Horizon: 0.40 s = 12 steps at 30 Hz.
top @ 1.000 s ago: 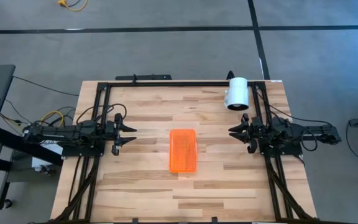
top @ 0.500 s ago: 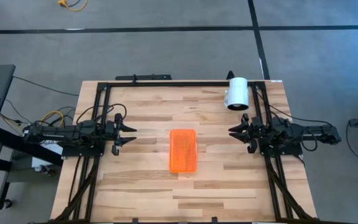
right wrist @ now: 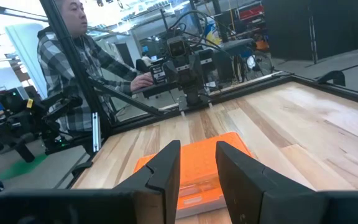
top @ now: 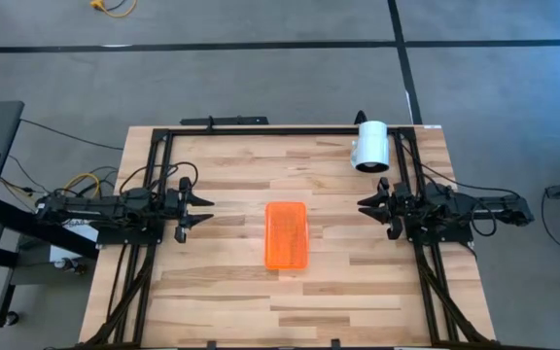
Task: Pick & place school supplies into a supply box
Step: Return to Home Position
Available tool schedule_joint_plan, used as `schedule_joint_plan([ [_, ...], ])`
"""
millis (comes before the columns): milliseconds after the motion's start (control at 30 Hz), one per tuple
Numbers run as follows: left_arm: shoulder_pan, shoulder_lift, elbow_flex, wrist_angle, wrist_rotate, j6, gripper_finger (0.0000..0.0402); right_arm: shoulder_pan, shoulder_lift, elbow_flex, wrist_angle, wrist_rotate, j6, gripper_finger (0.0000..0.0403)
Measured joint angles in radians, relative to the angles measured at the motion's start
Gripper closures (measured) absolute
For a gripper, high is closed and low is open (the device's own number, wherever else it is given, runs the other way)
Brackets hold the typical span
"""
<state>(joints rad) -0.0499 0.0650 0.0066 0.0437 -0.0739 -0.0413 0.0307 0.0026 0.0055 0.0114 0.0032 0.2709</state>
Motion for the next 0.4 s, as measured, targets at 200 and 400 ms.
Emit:
schedule_joint_plan([
  [200, 0.0, 0.0, 0.0, 0.0, 0.0, -0.009, 0.0248, 0.0, 0.0, 0.0, 0.0, 0.0, 0.0, 0.0305],
  [400, 0.0, 0.0, 0.0, 0.0, 0.0, -0.005, 0.0248, 0.0, 0.0, 0.0, 0.0, 0.0, 0.0, 0.0305],
])
